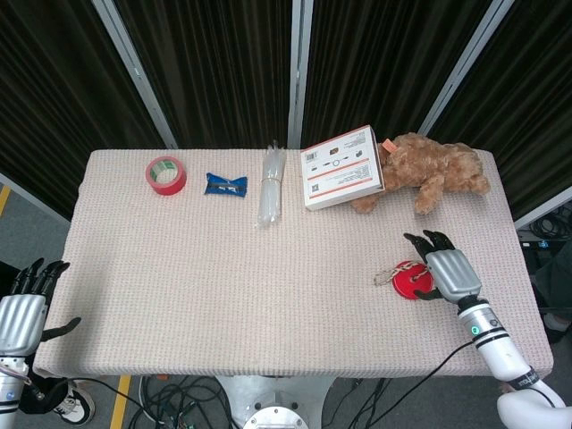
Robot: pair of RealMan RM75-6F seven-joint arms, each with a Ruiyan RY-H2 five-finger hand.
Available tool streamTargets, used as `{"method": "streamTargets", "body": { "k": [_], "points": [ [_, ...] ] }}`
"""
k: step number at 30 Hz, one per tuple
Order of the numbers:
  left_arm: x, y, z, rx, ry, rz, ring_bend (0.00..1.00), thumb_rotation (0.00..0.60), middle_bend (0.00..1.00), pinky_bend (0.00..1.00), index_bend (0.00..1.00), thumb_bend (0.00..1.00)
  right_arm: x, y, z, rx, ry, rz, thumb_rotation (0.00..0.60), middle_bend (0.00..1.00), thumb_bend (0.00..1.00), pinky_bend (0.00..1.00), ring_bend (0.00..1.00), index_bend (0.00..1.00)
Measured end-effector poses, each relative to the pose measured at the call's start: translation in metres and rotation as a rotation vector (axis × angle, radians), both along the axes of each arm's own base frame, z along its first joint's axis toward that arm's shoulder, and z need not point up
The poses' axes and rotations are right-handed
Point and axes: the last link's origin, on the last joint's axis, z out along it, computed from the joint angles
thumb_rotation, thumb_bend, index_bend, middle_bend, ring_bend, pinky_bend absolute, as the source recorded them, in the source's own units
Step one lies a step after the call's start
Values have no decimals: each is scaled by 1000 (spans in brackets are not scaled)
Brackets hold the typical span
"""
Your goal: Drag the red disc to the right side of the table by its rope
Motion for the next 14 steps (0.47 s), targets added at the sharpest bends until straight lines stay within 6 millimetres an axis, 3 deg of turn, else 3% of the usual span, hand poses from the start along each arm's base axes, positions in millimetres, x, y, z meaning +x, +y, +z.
{"method": "streamTargets", "body": {
  "k": [8, 14],
  "points": [
    [3, 1, 2, 10, -3, -10, 24, 600, 134, 122, 145, 16, -13, 23, 25, -99, 13, -7, 600, 0, 0, 0, 0, 0],
    [8, 3, 3, 13, -5, -29, 24, 600, 134, 122, 145, 16, -45, 67, 42, -248, 73, -15, 600, 0, 0, 0, 0, 0]
  ]
}}
